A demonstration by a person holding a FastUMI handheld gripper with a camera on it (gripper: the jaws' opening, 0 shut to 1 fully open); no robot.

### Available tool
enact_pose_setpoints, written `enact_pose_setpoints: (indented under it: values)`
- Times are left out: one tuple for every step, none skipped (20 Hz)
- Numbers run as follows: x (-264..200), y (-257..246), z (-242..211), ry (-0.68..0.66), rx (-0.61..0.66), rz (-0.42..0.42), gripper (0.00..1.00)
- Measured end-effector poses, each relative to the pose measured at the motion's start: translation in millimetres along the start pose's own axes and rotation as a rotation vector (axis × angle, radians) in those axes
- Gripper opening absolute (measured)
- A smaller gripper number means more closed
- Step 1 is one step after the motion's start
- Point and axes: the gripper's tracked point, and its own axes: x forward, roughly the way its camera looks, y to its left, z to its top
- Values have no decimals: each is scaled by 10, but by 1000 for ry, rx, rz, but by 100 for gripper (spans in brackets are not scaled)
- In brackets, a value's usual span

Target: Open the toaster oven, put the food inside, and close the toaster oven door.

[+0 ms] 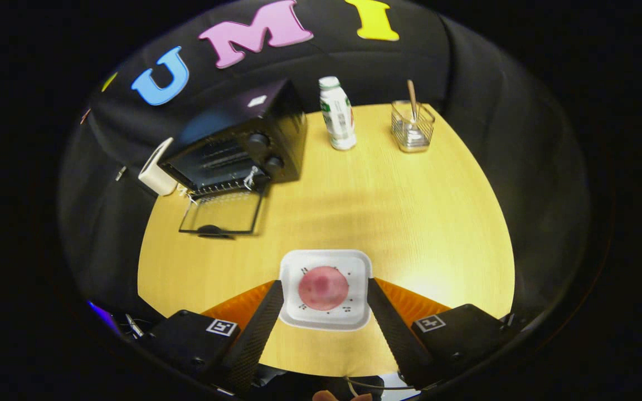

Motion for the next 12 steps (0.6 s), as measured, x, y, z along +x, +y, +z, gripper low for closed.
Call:
enact_pose_setpoints:
  values:
    - [108, -130, -69, 50, -1, -12, 99]
    - [231, -232, -145, 94, -7, -19, 99]
    - [337, -329, -218, 136, -13, -36, 99]
    - [441, -378, -256, 172, -19, -34, 99]
    - [531, -393, -308, 201, -30, -34, 99]
    - [611, -400, -340, 230, -50, -38, 97]
    - [671, -392, -404, 254, -72, -33, 97]
    - [727, -393, -447, 278, -86, -31, 92]
    - [808, -419, -477, 297, -85, -41, 88]
    - [864, -443, -507, 315, -73, -54, 87]
    - [908, -476, -542, 329, -60, -71, 87]
    - [939, -526, -507, 324, -52, -94, 87]
